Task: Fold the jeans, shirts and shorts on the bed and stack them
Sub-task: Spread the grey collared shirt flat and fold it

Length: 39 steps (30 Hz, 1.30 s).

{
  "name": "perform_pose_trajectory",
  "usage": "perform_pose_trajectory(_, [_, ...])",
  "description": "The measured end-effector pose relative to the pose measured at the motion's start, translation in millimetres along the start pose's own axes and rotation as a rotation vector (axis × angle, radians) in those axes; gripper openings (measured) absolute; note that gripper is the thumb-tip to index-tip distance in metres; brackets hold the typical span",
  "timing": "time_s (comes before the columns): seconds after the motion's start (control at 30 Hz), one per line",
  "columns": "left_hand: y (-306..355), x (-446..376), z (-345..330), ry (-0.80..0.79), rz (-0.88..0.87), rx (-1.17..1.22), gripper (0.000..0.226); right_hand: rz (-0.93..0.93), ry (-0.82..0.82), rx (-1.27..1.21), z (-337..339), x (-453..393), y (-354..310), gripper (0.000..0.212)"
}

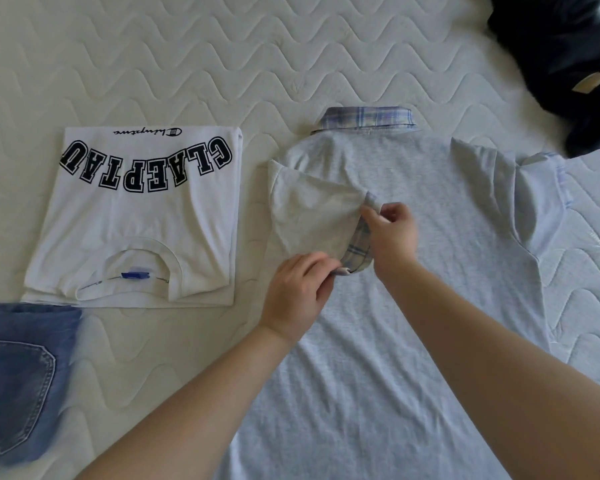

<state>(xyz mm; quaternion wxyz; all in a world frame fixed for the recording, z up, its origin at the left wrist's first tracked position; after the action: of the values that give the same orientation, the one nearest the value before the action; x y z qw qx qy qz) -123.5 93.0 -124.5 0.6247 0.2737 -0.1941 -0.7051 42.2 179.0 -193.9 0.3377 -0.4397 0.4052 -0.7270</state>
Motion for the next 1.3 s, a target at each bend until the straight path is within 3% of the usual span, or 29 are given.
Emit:
perform_pose_trajectory(0.17, [22.0,-9.2,-32.0,-0.067,-0.018,0.062,0.017,0.170,0.054,0.009,31.0,-13.0,-10.6,0.021])
perform_pose_trajectory(0.27, [29.7,-10.7,-58.4,-0.249,-0.023,0.114,0.022,0.063,0.024,0.084,38.4,-21.4,12.2,0.016])
perform_pose_trajectory(0.33, [23.0,-14.4,-62.2,-0.281,-0.031,0.099,0.023,-0.051,0.004,0.105,42.6,-23.9,29.4,0.019])
perform_pose_trajectory(0.4, [0.8,-29.0,-51.9,-0.224,0.045,0.101,0.022,-0.118,-0.031,0.057,43.3,-25.1,36.7,0.043])
perform_pose_trajectory(0.5, [-55.2,-64.4,-25.8,-0.095,0.296,0.030,0.033,-0.185,-0.113,-0.001,35.6,-23.5,38.2,0.070])
perform_pose_trajectory(0.57, [-92.0,-94.2,-11.5,-0.059,0.440,-0.097,0.044,-0.228,-0.168,-0.054,28.1,-20.8,41.5,0.061])
perform_pose_trajectory(0.63, [-118.4,-128.8,-5.6,-0.122,0.483,-0.240,0.059,-0.199,-0.249,-0.042,20.3,-18.5,41.8,0.038])
perform_pose_trajectory(0.7, [-127.6,-163.4,-11.2,-0.295,0.385,-0.373,0.069,-0.161,-0.308,-0.077,15.2,-16.1,40.4,0.027])
perform_pose_trajectory(0.83, [-117.7,-195.3,-40.0,-0.653,0.054,-0.614,0.058,-0.138,-0.340,-0.140,10.7,-13.9,36.9,0.025])
perform_pose_trajectory(0.93, [-109.4,-201.7,-42.9,-0.655,-0.044,-0.647,0.037,-0.101,-0.307,-0.164,10.7,-16.1,31.3,0.020])
perform_pose_trajectory(1.03, [-105.3,-207.9,-30.3,-0.600,-0.102,-0.512,0.015,-0.071,-0.259,-0.223,15.2,-20.8,24.0,0.015])
perform_pose_trajectory(1.13, [-110.6,-217.7,-13.6,-0.609,-0.078,-0.466,0.023,-0.063,-0.218,-0.202,19.4,-25.6,22.2,0.014])
perform_pose_trajectory(1.3, [-131.9,-234.8,8.6,-0.698,-0.051,-0.746,0.033,-0.059,-0.230,-0.198,6.0,-24.1,23.3,0.014])
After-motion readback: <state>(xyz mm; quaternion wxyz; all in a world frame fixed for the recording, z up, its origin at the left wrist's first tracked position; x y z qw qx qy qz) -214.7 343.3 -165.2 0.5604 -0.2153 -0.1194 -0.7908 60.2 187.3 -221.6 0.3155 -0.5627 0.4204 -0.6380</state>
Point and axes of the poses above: each hand's wrist, its own x-axis away from the middle knuckle, its own z-axis out of the back of the hand, y = z × x, the point moved 8 cm from there along -x, towards the middle knuckle, and after that the axes turned 8 degrees about z, right-handed, at the moved point
